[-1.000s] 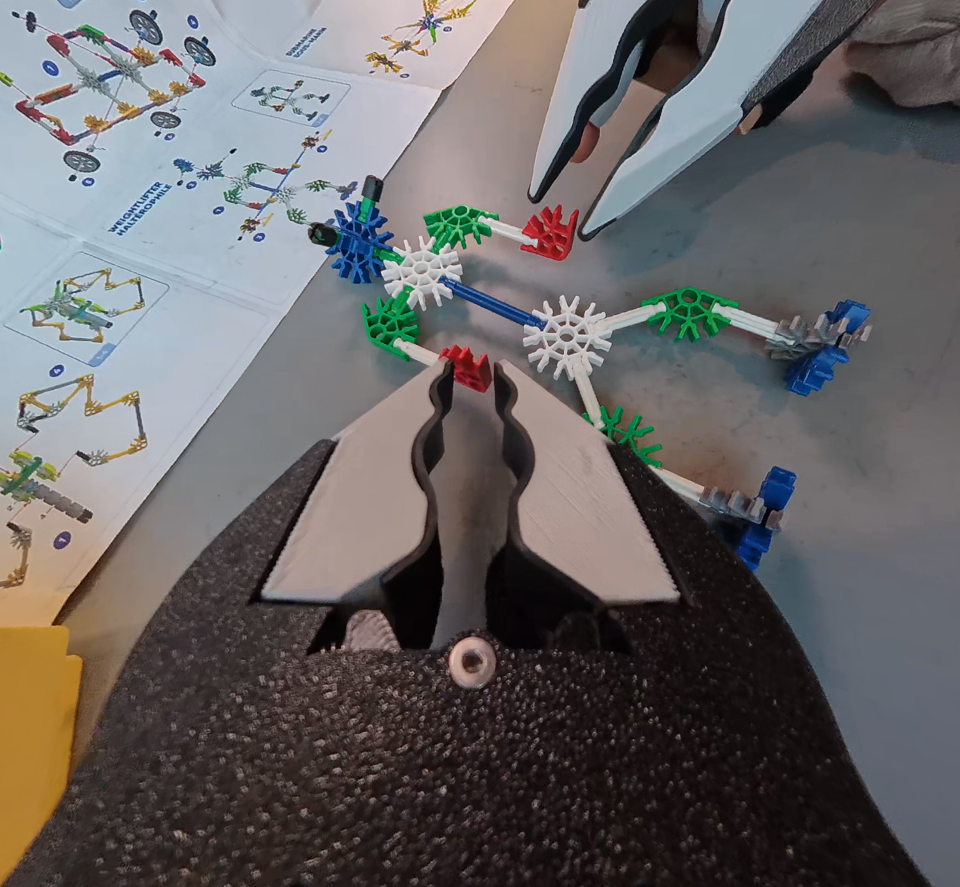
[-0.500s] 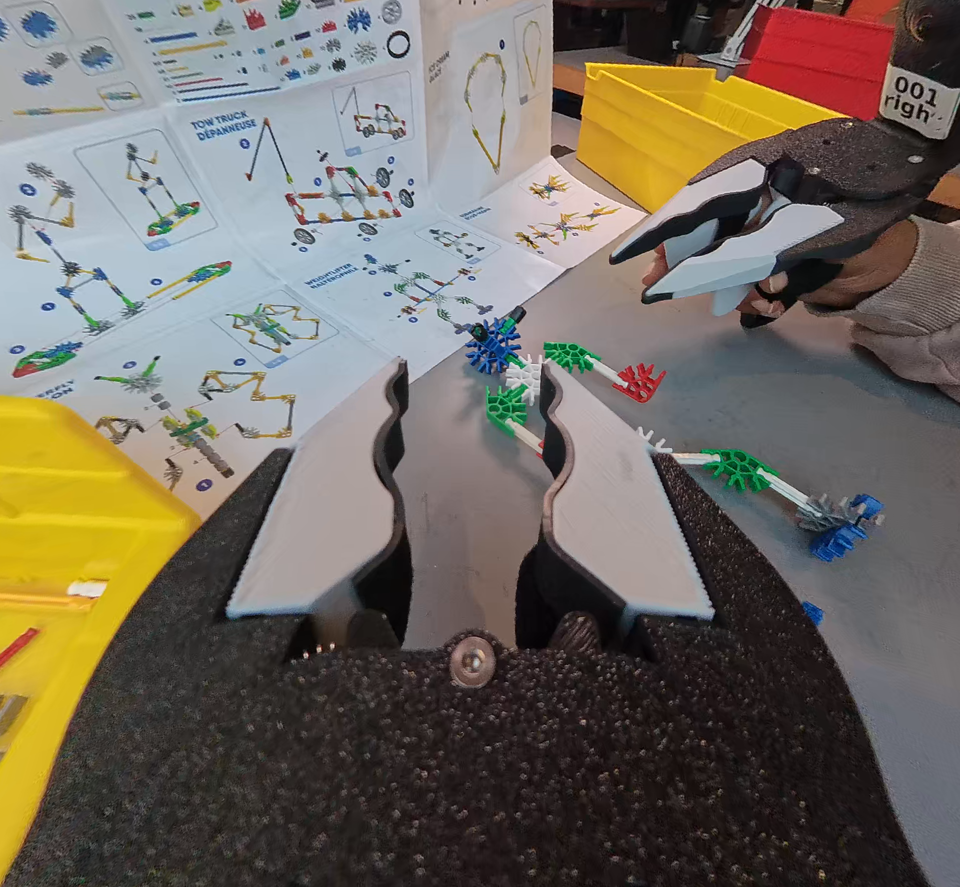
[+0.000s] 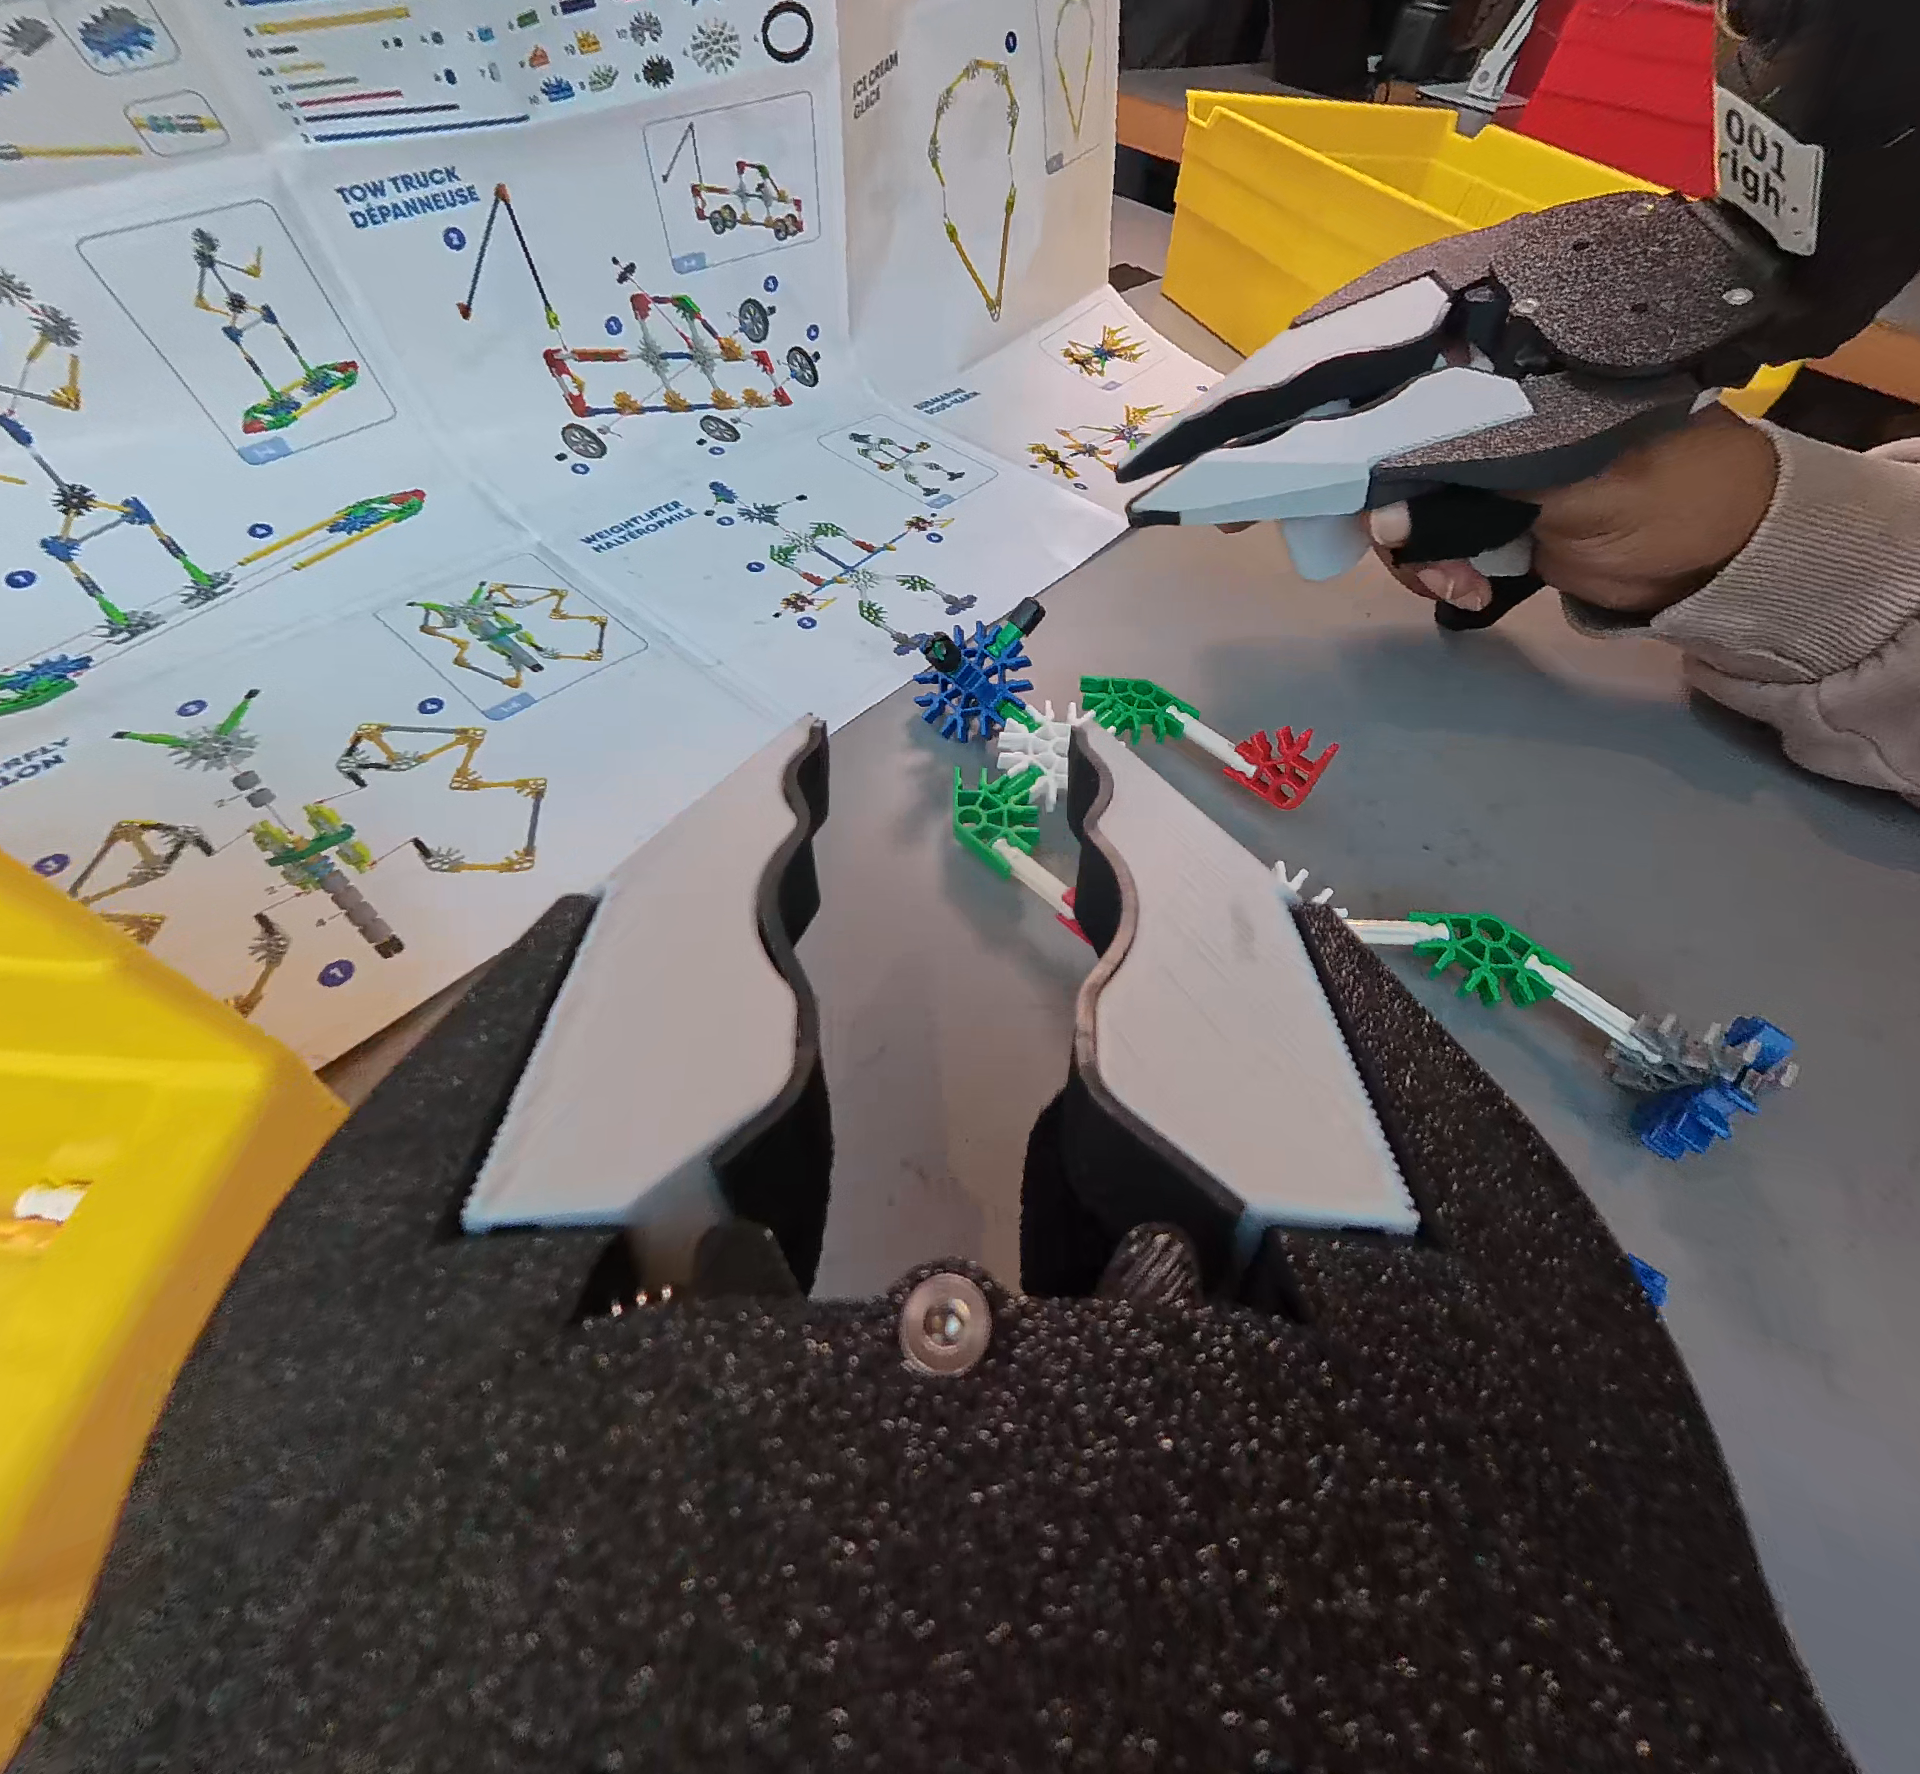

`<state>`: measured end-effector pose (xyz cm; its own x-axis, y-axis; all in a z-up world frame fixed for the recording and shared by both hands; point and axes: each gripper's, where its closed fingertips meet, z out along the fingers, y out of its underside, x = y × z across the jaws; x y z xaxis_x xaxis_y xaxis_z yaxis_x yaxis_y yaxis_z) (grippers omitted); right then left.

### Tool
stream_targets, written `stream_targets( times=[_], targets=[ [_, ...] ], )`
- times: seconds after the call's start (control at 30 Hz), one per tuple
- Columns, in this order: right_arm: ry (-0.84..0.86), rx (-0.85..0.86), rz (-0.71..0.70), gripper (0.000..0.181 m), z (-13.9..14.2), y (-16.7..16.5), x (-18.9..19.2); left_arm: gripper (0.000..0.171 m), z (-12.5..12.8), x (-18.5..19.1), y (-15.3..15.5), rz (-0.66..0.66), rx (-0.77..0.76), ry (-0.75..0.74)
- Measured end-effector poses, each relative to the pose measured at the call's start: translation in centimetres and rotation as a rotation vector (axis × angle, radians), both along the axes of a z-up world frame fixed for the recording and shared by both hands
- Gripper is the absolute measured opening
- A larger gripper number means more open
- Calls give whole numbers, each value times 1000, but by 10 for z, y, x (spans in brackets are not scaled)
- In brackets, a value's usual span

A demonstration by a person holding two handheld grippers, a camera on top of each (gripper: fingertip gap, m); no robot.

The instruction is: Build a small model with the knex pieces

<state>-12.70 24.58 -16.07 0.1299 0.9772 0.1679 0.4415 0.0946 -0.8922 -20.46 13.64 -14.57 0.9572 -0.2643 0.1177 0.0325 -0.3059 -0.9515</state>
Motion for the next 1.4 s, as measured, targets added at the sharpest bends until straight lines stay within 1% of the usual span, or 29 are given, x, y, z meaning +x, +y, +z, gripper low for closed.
stream_targets(
  times=[0.17, 0.33, 0.5, 0.63, 0.7, 0.73, 0.8, 0.87, 0.93, 0.97, 1.03, 1.1, 1.17, 1.2, 1.27, 1.3, 1.37, 1.4],
  targets=[
    [77, 35, -46, 14, 13, 5, 6, 44, 1, 10, -2, -19, -4, 19],
    [143, 88, -59, 15, 23, 2, 12, 44, 0, 12, -2, -16, -2, 53],
    [194, 142, -43, 15, 31, -6, 16, 44, 4, 8, -2, 6, 13, 83],
    [219, 150, -1, 15, 35, -13, 18, 44, 8, 4, -3, 21, 36, 118],
    [231, 144, 9, 15, 37, -14, 19, 46, 18, 1, -6, 28, 58, 123],
    [239, 138, 9, 15, 38, -14, 20, 48, 27, -2, -9, 37, 79, 122],
    [259, 127, 7, 15, 41, -13, 22, 49, 57, -16, -19, 80, 143, 132],
    [281, 109, 9, 15, 44, -12, 24, 49, 100, -46, -38, 183, 235, 171],
    [301, 88, 11, 15, 47, -10, 26, 47, 142, -89, -68, 321, 311, 189],
    [308, 77, 10, 15, 48, -9, 27, 47, 158, -113, -86, 382, 332, 181],
    [320, 59, 5, 15, 49, -7, 28, 47, 180, -166, -128, 525, 353, 147],
    [325, 45, 7, 15, 50, -6, 29, 45, 190, -221, -176, 681, 341, 112],
    [323, 34, 7, 15, 49, -5, 30, 40, 187, -271, -222, 818, 289, 112],
    [323, 30, 5, 15, 49, -5, 30, 37, 177, -292, -241, 866, 227, 115],
    [318, 28, 4, 15, 49, -4, 29, 36, 148, -328, -269, 926, 59, 121],
    [313, 29, 3, 15, 48, -4, 28, 36, 129, -341, -279, 931, -35, 124],
    [299, 36, 4, 14, 46, -5, 27, 36, 95, -360, -293, 924, -197, 118],
    [290, 43, 7, 14, 45, -6, 26, 36, 82, -366, -297, 918, -248, 104]
  ],
)
